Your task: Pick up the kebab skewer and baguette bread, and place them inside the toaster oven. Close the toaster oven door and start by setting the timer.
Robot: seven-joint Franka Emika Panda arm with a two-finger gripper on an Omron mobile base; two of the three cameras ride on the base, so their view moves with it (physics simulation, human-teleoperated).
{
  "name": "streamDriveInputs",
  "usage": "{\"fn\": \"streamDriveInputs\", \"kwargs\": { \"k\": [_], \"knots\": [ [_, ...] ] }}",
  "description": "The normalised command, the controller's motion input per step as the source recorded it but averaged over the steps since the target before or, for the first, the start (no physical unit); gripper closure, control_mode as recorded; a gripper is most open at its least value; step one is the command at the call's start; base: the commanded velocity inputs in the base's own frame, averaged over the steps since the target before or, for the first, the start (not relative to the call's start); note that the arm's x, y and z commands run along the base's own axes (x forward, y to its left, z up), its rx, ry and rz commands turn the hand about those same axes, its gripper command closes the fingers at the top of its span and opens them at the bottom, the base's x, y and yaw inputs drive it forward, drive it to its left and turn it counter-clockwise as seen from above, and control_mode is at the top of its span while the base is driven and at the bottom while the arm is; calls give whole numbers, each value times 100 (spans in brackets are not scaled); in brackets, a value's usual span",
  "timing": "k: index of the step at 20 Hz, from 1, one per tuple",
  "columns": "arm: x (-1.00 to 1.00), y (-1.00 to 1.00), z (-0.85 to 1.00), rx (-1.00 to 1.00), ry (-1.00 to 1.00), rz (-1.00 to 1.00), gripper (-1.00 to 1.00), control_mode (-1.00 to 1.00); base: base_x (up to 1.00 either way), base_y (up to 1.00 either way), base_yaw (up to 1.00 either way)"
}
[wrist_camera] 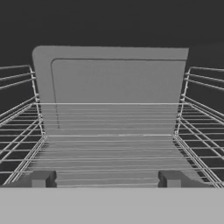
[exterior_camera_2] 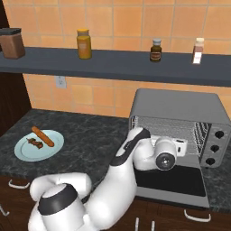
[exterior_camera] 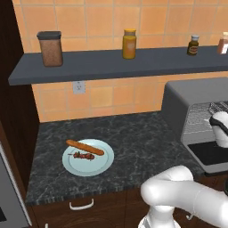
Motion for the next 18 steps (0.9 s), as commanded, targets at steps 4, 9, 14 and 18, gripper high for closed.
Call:
{"fn": "streamDriveInputs", "kwargs": {
  "k": [4, 9, 14, 18],
  "knots": [
    [-100, 0, -86, -3, 8, 0, -100, -100, 0, 0, 0],
    [-95, 0, -73, -2, 19, 0, -100, -100, 0, 0, 0],
    [-80, 0, -68, -4, 22, 0, -100, -100, 0, 0, 0],
    [-61, 0, -42, -3, 17, 0, -100, -100, 0, 0, 0]
  ]
}}
